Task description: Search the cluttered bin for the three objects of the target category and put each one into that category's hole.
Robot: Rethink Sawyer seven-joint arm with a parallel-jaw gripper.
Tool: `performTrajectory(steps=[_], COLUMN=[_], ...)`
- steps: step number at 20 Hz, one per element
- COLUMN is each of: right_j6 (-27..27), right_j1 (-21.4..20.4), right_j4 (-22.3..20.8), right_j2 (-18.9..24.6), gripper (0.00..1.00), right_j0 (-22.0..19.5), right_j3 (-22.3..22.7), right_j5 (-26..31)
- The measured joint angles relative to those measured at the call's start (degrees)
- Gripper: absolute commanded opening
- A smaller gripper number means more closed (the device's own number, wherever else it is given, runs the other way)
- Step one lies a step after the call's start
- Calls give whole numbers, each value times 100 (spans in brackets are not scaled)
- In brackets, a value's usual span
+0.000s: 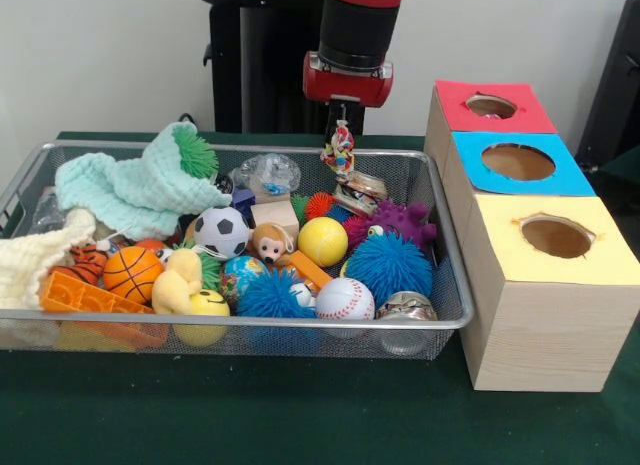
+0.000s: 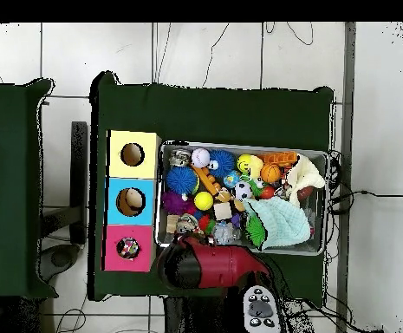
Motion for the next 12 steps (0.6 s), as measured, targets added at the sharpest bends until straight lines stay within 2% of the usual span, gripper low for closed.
performTrajectory(steps=[7,12], right_j6=[0,0], right_j1=[-27,-204], right_j4=[21,230], right_j2=[-8,-82], gripper=[0,0], right_j0=[80,303], right_j3=[-6,-4], right_j5=[65,649])
